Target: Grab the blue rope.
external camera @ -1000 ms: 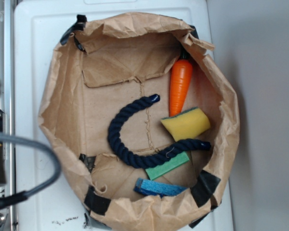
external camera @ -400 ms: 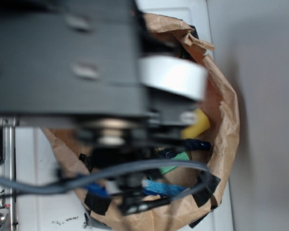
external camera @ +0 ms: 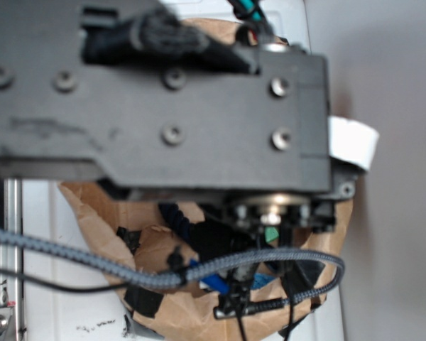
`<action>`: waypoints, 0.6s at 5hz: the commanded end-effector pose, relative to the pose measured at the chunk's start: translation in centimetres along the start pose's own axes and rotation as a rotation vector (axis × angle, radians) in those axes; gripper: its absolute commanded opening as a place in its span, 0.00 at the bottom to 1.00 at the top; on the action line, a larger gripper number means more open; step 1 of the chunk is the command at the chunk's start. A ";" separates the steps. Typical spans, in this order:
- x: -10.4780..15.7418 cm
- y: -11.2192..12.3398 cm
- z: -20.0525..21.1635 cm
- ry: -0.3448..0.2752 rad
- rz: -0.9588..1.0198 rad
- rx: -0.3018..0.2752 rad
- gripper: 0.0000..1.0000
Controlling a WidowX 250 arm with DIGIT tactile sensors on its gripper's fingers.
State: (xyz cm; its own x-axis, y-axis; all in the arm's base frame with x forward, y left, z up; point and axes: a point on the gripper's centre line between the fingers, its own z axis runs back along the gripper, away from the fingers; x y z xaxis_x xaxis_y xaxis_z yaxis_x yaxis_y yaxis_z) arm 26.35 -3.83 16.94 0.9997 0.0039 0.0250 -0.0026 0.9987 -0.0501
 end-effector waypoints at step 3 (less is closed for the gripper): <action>0.7 1.7 -1.1 -0.063 0.014 -0.015 1.00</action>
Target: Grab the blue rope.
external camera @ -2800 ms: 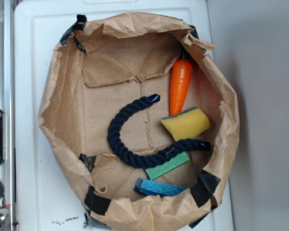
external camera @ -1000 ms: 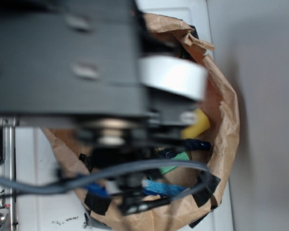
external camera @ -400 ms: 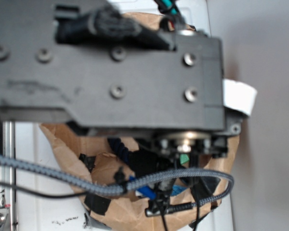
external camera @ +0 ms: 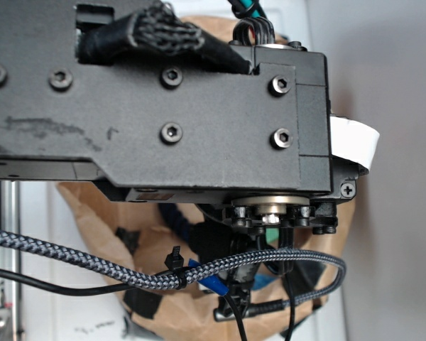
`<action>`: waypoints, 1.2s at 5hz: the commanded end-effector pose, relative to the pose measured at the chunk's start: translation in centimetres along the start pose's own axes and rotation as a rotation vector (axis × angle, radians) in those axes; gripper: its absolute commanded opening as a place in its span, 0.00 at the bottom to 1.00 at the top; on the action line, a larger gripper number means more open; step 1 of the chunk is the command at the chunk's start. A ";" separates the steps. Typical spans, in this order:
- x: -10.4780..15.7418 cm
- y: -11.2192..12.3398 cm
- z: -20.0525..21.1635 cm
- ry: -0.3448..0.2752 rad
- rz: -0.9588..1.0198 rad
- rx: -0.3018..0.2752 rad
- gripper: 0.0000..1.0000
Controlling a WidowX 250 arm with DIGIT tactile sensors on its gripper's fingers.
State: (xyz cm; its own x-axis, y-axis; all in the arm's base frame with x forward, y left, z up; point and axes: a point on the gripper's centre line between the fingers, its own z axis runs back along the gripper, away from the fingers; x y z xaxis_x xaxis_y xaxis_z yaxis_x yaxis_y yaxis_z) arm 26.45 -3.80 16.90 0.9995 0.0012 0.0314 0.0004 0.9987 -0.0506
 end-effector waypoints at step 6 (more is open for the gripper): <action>-2.2 -1.2 -10.7 -0.110 -0.163 0.027 1.00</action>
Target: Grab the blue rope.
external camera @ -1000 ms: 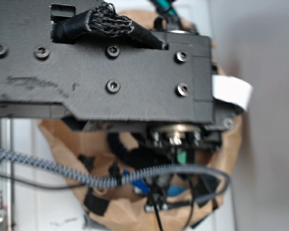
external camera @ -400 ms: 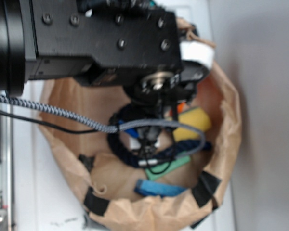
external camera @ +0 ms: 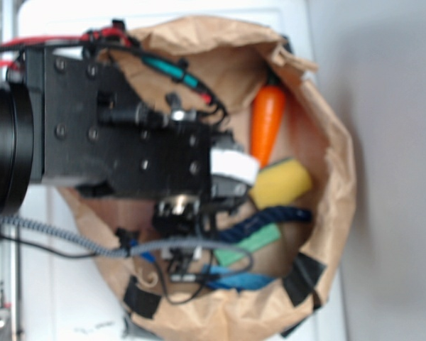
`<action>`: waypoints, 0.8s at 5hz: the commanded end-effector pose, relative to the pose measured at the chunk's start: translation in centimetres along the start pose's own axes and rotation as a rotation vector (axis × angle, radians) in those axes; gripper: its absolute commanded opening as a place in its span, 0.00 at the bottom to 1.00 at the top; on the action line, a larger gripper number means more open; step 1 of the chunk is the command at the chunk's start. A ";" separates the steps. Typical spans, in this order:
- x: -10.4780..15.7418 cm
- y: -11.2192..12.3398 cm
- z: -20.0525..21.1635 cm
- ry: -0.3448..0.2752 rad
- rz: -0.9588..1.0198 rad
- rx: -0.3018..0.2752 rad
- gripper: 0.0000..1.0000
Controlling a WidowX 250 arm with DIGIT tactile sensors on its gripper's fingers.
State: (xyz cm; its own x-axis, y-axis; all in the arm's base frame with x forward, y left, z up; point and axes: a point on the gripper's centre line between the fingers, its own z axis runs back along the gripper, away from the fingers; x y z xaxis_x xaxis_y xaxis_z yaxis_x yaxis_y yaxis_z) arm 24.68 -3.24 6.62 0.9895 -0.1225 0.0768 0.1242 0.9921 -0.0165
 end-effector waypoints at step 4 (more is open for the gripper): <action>-0.2 -3.3 -1.7 -0.089 -0.024 -0.027 0.00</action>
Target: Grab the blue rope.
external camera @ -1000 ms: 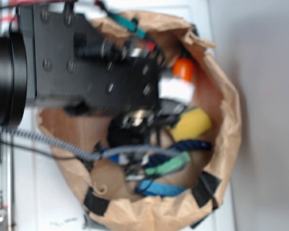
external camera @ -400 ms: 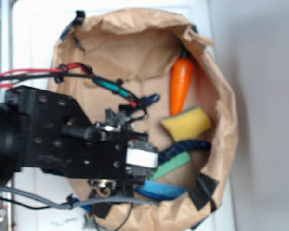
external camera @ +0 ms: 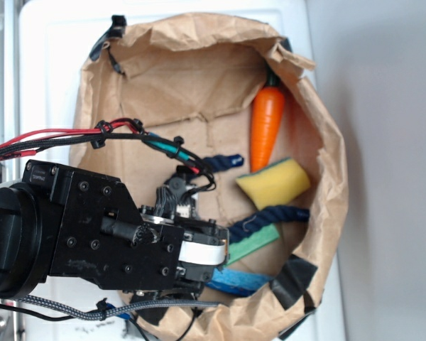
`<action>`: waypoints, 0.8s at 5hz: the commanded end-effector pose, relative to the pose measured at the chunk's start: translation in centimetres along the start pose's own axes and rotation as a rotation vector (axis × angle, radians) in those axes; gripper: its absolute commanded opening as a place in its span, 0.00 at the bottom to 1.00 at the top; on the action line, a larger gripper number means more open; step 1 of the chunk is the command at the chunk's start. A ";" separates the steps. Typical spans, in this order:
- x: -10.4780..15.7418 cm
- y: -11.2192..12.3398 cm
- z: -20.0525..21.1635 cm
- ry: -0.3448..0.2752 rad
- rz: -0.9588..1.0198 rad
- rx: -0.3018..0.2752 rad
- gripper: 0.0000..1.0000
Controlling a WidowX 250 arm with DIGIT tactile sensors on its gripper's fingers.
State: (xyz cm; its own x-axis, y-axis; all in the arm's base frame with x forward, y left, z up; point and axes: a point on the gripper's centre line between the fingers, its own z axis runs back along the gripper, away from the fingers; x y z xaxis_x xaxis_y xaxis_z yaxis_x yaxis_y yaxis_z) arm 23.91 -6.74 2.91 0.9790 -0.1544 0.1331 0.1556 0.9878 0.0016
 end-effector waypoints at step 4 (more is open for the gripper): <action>2.3 3.2 11.6 0.007 0.116 -0.043 1.00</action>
State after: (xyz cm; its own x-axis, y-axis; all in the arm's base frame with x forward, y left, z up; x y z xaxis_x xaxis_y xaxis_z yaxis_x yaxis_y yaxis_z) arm 24.83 -3.61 13.39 0.9967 -0.0422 0.0689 0.0460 0.9975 -0.0535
